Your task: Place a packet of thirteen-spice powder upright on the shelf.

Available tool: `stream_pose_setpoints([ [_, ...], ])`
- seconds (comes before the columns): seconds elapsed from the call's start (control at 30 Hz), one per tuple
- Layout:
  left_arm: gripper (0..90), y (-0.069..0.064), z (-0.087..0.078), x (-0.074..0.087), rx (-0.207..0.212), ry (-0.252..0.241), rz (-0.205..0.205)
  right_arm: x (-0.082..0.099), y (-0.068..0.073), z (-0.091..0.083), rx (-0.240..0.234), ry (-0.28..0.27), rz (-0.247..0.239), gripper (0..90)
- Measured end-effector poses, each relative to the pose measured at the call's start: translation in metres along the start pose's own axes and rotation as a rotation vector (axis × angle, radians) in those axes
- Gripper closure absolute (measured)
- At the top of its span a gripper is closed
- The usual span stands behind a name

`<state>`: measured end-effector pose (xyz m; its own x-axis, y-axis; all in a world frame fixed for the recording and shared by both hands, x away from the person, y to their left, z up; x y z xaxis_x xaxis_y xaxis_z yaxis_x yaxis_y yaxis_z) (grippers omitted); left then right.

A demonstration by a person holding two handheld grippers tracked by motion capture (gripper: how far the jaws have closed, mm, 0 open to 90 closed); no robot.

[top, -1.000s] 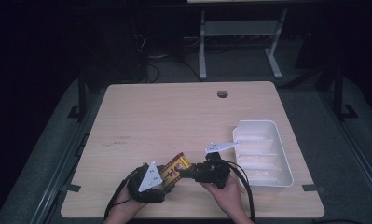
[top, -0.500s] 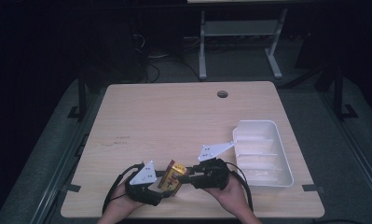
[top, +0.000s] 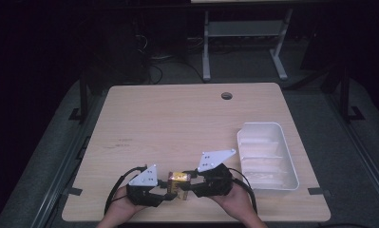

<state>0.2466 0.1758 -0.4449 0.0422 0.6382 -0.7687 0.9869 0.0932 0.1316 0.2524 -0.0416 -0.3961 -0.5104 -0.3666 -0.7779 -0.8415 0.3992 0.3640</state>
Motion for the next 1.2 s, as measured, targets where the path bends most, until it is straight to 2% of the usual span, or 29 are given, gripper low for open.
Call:
stream_pose_setpoints([
  [0.43,63.6,-0.001,0.002,0.001,0.009,0.007,-0.003,0.001,-0.001,0.003,-0.001,0.014,-0.018,58.2],
  [0.47,62.0,-0.001,0.002,0.001,0.005,0.009,-0.002,0.002,0.001,0.004,-0.001,0.018,-0.025,62.0],
  [0.6,57.3,0.0,0.0,0.002,0.006,0.006,-0.002,0.002,0.003,0.004,-0.014,0.028,-0.036,67.2],
  [0.7,56.0,-0.001,0.0,0.001,0.003,-0.001,0.002,0.0,0.002,0.002,-0.021,0.038,-0.042,67.8],
  [0.8,54.4,-0.002,0.0,0.0,-0.02,-0.002,0.02,-0.002,0.0,-0.001,-0.019,0.047,-0.04,67.9],
  [0.93,49.5,0.0,-0.004,0.003,-0.038,0.006,0.007,-0.007,-0.003,-0.011,0.002,0.056,-0.057,67.9],
  [1.1,46.7,0.006,-0.011,0.008,-0.071,-0.004,-0.021,-0.016,-0.01,-0.028,-0.02,0.056,-0.055,67.8],
  [1.2,44.7,0.01,-0.015,0.012,-0.093,0.002,-0.028,-0.022,-0.014,-0.036,-0.019,0.085,-0.064,67.8],
])
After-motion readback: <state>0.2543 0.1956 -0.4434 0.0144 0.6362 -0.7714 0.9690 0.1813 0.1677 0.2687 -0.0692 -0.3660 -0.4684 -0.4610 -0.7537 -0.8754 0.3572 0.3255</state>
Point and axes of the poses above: each handheld gripper's, and its own axes: z roughly forward along the jaws, x roughly out of its underside, y roughly to its left, the point moved 2 cm from there along z, roughly forward along the jaws, and after that the axes turned 15 degrees about z, right-handed, at the moved point
